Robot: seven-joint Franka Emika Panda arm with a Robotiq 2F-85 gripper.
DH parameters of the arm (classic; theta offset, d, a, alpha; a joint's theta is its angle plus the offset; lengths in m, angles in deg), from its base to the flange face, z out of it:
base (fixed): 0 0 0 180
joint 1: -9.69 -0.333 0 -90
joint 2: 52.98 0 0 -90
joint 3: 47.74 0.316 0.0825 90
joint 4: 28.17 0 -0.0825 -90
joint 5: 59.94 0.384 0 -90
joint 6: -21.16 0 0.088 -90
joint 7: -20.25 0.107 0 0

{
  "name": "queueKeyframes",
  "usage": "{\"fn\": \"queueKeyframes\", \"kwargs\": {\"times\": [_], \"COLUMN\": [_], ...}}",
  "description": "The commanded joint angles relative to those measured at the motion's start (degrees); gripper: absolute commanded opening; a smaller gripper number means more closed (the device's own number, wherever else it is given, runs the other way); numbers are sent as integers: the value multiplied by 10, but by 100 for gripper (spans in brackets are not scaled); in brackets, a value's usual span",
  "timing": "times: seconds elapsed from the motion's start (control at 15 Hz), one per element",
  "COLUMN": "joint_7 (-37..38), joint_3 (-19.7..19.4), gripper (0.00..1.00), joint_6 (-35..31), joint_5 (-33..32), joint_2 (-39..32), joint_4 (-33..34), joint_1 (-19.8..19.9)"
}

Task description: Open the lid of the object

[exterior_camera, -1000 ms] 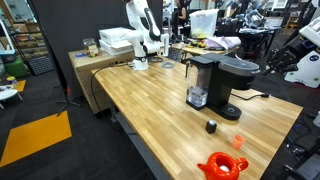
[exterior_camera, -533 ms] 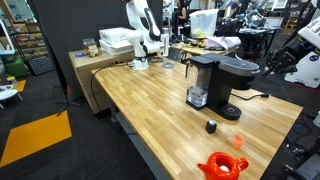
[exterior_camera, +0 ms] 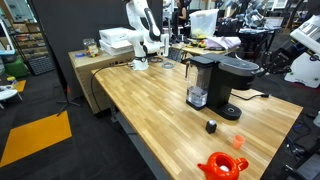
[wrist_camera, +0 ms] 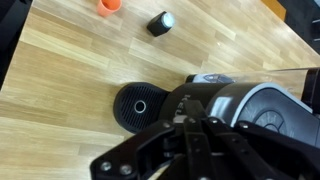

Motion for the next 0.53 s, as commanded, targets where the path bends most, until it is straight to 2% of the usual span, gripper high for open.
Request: {"fn": "queueKeyframes", "kwargs": {"times": [0.0,0.47], "joint_7": [-18,-31], "joint_3": [-6,-13], "gripper": [0,0], "joint_6": [10,33], "joint_5": [8,-3], "joint_2": [-37,-47], "joint_4": [32,51], "joint_1": [6,14]}}
